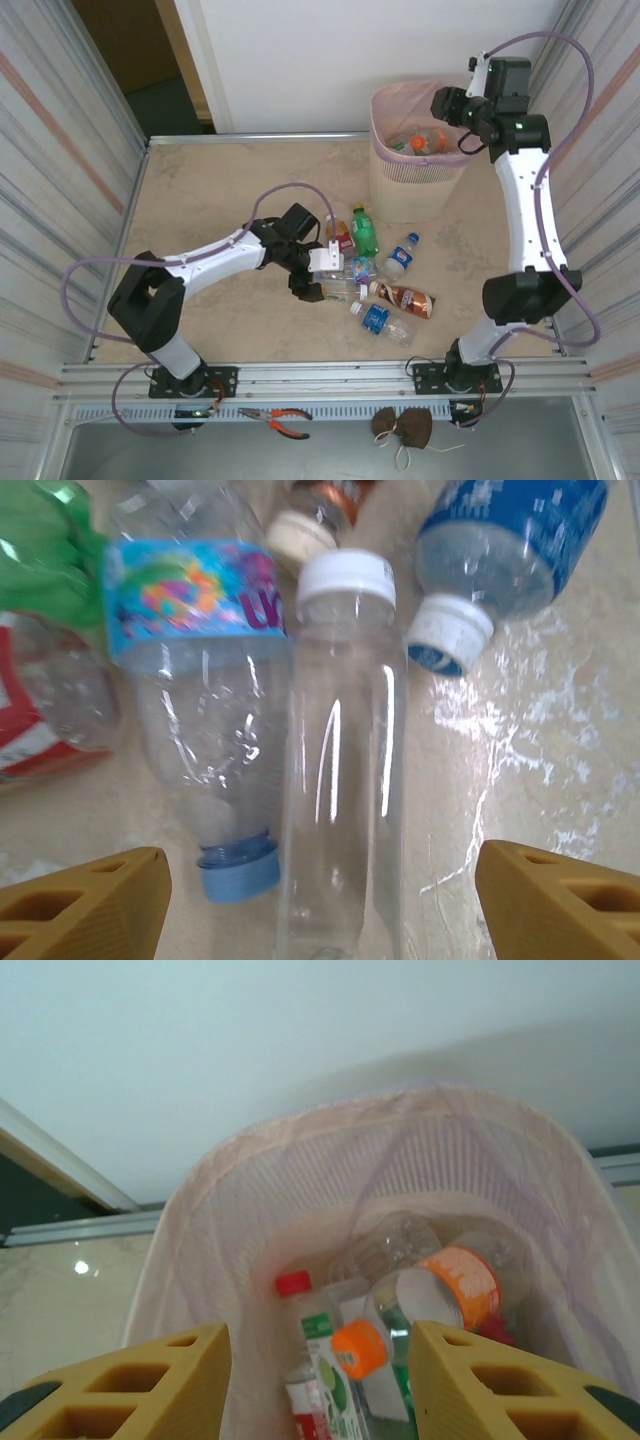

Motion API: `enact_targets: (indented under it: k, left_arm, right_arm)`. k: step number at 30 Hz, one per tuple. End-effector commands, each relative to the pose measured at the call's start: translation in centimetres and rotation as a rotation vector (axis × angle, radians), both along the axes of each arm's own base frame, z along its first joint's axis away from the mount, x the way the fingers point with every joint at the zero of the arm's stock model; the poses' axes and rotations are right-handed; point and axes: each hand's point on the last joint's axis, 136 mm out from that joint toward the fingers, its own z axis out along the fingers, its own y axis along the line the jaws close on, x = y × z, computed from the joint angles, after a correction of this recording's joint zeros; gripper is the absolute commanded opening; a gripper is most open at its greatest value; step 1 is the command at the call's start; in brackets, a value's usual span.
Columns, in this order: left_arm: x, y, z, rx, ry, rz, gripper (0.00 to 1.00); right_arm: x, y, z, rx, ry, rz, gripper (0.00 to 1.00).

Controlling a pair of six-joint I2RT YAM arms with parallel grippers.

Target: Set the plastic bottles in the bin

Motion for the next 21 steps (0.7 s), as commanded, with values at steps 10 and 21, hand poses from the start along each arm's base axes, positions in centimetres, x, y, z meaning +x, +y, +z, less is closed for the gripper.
enact_targets:
  k: [10, 21]
  left_arm:
    - [-0.9, 1.2, -4.1, 0.157, 0.001, -0.049, 0.71]
    - [-1.0, 1.7, -4.7, 0.207, -0.006, -0.047, 0.51]
  right_arm:
    - [-4.6, -1.0, 1.0, 0.043, -0.059, -0.025, 0.49]
    - [-5.7, -1.1, 1.2, 0.05, -0.076, -0.026, 0.48]
